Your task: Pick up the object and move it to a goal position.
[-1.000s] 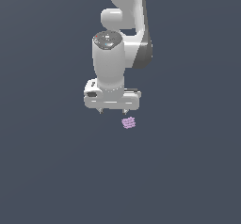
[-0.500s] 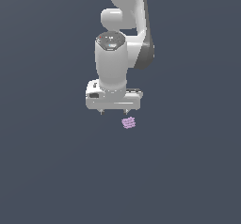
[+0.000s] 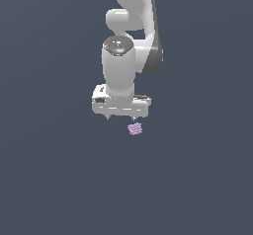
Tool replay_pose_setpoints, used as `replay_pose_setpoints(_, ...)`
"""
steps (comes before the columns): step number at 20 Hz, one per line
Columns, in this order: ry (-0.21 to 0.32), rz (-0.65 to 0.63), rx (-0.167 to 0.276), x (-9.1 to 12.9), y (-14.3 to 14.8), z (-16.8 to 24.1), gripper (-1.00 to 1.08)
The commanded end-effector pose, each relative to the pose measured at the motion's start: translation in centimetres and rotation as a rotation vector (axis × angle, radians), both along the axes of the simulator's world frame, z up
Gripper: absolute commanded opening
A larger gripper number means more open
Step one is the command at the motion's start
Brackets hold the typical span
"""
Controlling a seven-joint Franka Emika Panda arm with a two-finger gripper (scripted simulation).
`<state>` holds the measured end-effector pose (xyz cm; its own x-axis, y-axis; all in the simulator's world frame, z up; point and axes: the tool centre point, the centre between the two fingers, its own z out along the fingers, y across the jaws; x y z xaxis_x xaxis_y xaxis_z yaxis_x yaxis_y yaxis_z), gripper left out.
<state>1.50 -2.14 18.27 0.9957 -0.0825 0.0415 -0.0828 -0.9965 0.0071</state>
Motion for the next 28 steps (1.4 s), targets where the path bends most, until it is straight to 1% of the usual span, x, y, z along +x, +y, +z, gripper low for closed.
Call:
replay_pose_setpoints(1,0.001,-0.037,0.003,-0.1,0.3,-0.3,1.00)
replay_pose_setpoints(7,0.006,-0.161,0.012,-0.4,1.1,-1.4,1.00)
replay_pose_setpoints(28,0.024,-0.695,0.034,-2.1,4.3,-5.6,1.00)
